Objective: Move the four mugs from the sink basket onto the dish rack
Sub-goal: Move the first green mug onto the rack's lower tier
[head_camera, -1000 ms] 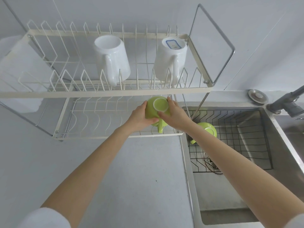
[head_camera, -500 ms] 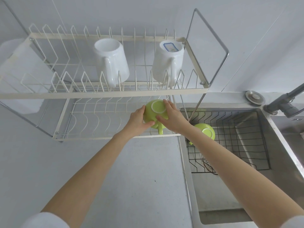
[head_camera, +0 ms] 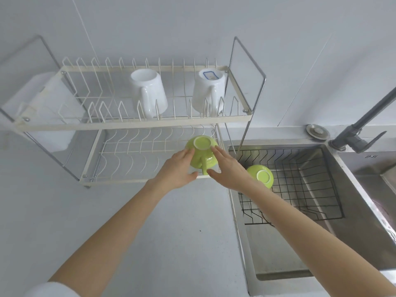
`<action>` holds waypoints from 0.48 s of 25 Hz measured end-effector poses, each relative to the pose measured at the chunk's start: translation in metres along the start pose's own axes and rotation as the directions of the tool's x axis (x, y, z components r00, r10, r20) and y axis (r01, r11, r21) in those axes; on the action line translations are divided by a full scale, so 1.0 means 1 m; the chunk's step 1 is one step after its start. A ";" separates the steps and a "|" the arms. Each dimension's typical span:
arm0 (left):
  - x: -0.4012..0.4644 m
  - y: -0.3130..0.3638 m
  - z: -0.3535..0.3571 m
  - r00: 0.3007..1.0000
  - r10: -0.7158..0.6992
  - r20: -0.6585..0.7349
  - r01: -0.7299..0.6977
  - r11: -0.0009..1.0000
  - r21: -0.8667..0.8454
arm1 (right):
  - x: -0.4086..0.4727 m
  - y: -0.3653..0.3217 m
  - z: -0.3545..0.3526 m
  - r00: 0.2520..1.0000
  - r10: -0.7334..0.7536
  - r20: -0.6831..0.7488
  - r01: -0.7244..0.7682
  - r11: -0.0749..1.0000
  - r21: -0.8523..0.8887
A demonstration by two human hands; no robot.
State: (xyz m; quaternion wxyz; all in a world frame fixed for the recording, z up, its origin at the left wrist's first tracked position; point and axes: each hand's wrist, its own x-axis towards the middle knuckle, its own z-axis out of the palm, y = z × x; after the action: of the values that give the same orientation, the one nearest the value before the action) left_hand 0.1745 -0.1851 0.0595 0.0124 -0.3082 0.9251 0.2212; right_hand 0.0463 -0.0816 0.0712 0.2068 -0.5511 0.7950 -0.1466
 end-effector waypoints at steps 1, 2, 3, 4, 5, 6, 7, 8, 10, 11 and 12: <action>-0.007 0.005 0.000 1.000 0.012 -0.013 -0.011 0.998 0.054 | -0.009 0.001 0.001 1.000 -0.008 -0.003 0.008 1.000 -0.010; -0.013 0.010 0.002 1.000 0.022 -0.022 -0.020 0.994 0.103 | -0.018 0.003 0.002 1.000 -0.015 -0.008 0.015 1.000 -0.019; -0.020 0.016 0.004 0.999 0.025 -0.027 -0.021 0.990 0.142 | -0.028 0.006 0.003 1.000 -0.021 -0.016 0.021 0.999 -0.031; -0.026 0.022 0.007 0.999 0.022 -0.029 -0.017 0.985 0.169 | -0.037 0.009 0.004 0.999 -0.026 -0.025 0.025 0.999 -0.046; -0.031 0.028 0.010 0.999 0.016 -0.027 -0.011 0.982 0.189 | -0.046 0.013 0.006 0.999 -0.025 -0.033 0.023 0.998 -0.061; -0.036 0.034 0.014 1.000 0.016 -0.025 -0.010 0.978 0.210 | -0.055 0.018 0.007 0.999 -0.017 -0.040 0.014 0.997 -0.076; -0.039 0.041 0.019 1.000 0.020 -0.019 -0.015 0.973 0.231 | -0.063 0.023 0.008 0.999 -0.001 -0.044 -0.003 0.996 -0.089; -0.042 0.049 0.024 1.000 0.028 -0.012 -0.024 0.969 0.247 | -0.071 0.031 0.008 0.999 0.023 -0.047 -0.027 0.995 -0.100; -0.046 0.065 0.034 0.999 0.046 0.004 -0.045 0.965 0.257 | -0.086 0.047 0.008 0.996 0.070 -0.051 -0.075 0.989 -0.124; -0.047 0.074 0.040 0.998 0.061 0.011 -0.062 0.965 0.256 | -0.092 0.056 0.008 0.994 0.092 -0.050 -0.098 0.986 -0.135; -0.046 0.082 0.044 0.997 0.077 0.017 -0.079 0.964 0.254 | -0.098 0.064 0.007 0.992 0.112 -0.049 -0.118 0.983 -0.142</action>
State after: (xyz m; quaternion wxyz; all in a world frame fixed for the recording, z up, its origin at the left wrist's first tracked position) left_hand 0.1600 -0.0821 0.0597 0.0463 -0.2666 0.9573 0.1022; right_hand 0.0274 0.0326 0.0522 0.1580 -0.5146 0.8382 -0.0878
